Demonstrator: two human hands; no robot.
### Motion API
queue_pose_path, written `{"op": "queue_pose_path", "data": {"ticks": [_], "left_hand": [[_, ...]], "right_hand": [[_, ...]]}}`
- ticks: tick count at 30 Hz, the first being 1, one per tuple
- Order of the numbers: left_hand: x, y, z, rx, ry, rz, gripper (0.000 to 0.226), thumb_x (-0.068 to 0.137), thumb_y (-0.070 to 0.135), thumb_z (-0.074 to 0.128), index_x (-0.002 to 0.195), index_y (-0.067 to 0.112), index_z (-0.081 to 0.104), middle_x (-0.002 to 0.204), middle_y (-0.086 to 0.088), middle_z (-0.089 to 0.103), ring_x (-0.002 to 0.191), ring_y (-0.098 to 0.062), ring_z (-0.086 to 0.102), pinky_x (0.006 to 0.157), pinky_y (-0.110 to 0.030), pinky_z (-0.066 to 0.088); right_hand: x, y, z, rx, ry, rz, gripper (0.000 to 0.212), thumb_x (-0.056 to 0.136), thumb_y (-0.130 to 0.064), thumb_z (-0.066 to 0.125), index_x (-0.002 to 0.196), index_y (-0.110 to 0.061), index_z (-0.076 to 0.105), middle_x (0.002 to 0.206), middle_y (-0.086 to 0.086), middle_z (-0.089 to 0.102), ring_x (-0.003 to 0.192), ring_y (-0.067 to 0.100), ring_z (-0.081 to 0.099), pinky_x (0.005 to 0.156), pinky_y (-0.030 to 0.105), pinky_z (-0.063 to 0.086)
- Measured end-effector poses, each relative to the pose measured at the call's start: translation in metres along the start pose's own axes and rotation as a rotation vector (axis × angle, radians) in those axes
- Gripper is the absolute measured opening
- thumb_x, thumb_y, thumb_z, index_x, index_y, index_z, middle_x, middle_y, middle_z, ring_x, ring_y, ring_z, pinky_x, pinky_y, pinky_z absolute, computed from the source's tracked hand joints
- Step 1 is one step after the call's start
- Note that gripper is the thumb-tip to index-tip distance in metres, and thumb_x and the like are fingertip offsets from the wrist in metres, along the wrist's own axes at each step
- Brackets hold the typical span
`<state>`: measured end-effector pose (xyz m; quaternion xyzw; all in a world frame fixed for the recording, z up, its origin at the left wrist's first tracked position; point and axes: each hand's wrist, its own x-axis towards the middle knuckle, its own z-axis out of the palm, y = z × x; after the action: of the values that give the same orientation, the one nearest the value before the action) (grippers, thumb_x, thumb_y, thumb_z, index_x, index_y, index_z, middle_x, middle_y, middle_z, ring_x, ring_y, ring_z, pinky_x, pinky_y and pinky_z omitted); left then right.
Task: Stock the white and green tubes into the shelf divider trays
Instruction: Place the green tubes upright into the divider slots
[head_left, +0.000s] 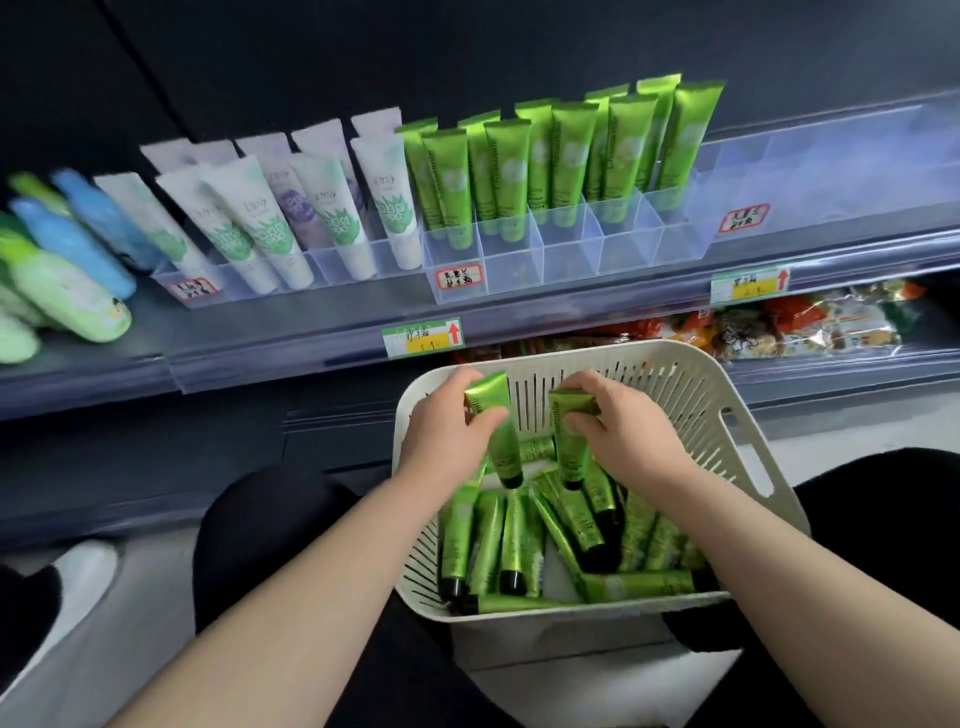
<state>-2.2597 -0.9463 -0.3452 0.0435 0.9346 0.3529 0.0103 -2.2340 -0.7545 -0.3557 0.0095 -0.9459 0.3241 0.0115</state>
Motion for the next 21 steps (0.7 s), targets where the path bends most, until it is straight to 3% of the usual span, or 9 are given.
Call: {"op": "queue_pose_path", "data": {"ticks": [5, 9, 13, 15, 21], "left_hand": [[0.027, 0.038, -0.058, -0.101, 0.125, 0.168, 0.012, 0.091, 0.021, 0.063, 0.102, 0.023, 0.066, 0.08, 0.01, 0.063, 0.071, -0.012, 0.062, 0.067, -0.028, 0.052], [0.053, 0.064, -0.101, -0.133, 0.313, 0.23, 0.023, 0.09, 0.019, 0.063, 0.112, 0.026, 0.067, 0.094, 0.002, 0.068, 0.082, -0.018, 0.067, 0.078, -0.043, 0.058], [0.078, 0.086, -0.132, -0.057, 0.475, 0.257, 0.027, 0.094, 0.015, 0.056, 0.118, 0.023, 0.066, 0.104, -0.002, 0.068, 0.094, -0.022, 0.062, 0.086, -0.035, 0.051], [0.091, 0.091, -0.136, -0.029, 0.517, 0.241, 0.027, 0.095, 0.014, 0.053, 0.118, 0.022, 0.065, 0.107, -0.002, 0.067, 0.099, -0.021, 0.059, 0.083, -0.027, 0.043], [0.133, 0.093, -0.123, 0.031, 0.473, 0.188, 0.028, 0.096, 0.013, 0.052, 0.119, 0.022, 0.064, 0.115, -0.004, 0.064, 0.092, -0.012, 0.048, 0.076, -0.021, 0.033]], "right_hand": [[0.013, -0.032, -0.043, 0.007, 0.126, -0.109, 0.032, 0.086, -0.013, 0.061, 0.116, -0.022, 0.059, 0.109, 0.0, 0.064, 0.091, 0.023, 0.059, 0.073, 0.033, 0.046], [0.031, -0.057, -0.069, 0.032, 0.218, -0.178, 0.029, 0.086, -0.012, 0.059, 0.113, -0.021, 0.061, 0.106, 0.002, 0.063, 0.09, 0.024, 0.059, 0.076, 0.037, 0.05], [0.05, -0.079, -0.087, 0.057, 0.266, -0.234, 0.029, 0.089, -0.01, 0.056, 0.115, -0.021, 0.061, 0.111, -0.001, 0.063, 0.092, 0.02, 0.059, 0.078, 0.036, 0.051], [0.058, -0.087, -0.093, 0.078, 0.284, -0.254, 0.028, 0.089, -0.008, 0.056, 0.113, -0.021, 0.062, 0.111, -0.002, 0.063, 0.092, 0.018, 0.059, 0.078, 0.036, 0.052], [0.081, -0.1, -0.105, 0.132, 0.325, -0.283, 0.027, 0.09, -0.008, 0.056, 0.114, -0.019, 0.061, 0.104, -0.002, 0.065, 0.09, 0.014, 0.059, 0.074, 0.027, 0.047]]}}
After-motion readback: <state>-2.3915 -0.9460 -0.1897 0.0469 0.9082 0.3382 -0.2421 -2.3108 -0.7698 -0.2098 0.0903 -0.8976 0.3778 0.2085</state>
